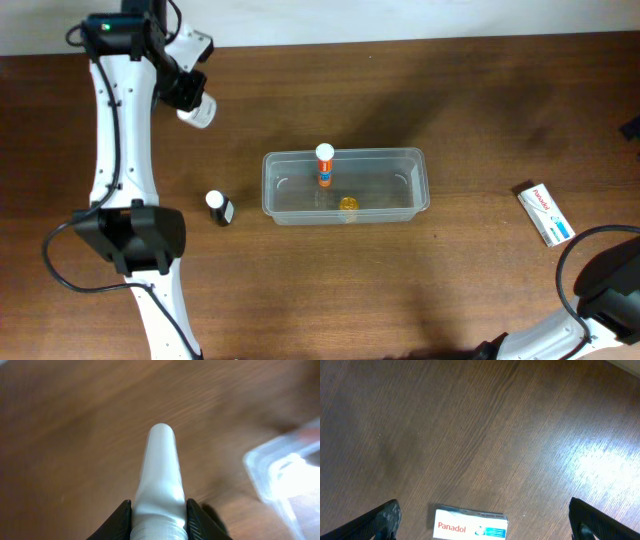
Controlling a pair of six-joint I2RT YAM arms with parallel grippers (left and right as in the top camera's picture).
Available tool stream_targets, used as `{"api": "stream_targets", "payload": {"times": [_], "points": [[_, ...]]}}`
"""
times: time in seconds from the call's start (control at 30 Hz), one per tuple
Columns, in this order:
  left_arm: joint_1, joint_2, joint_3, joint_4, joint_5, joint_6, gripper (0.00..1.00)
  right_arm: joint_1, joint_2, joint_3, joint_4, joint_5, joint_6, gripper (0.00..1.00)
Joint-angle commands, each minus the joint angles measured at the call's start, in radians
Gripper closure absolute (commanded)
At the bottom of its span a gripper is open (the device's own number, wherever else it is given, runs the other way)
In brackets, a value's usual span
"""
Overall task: Pack container
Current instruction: 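Lift the white bottle with left gripper and carry it over the container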
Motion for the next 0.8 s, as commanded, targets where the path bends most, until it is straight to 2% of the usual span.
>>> {"api": "stream_targets", "payload": {"times": [0.0,0.57,0.77], "points": [[-0.019,-0.019,0.066,-0.039,0.218,0.185,0.78,-0.003,-0.012,0.010,0.000,0.013,0.005,0.02],[-0.195,-0.022,0.066,-0.070,0.222,0.173,0.82,-0.003,-0.012,0.010,0.000,0.012,0.005,0.02],[-0.210,-0.022,0.066,-0.118,0.216,0.034,0.84,-0.003,-0.012,0.010,0.000,0.012,0.005,0.02]]}}
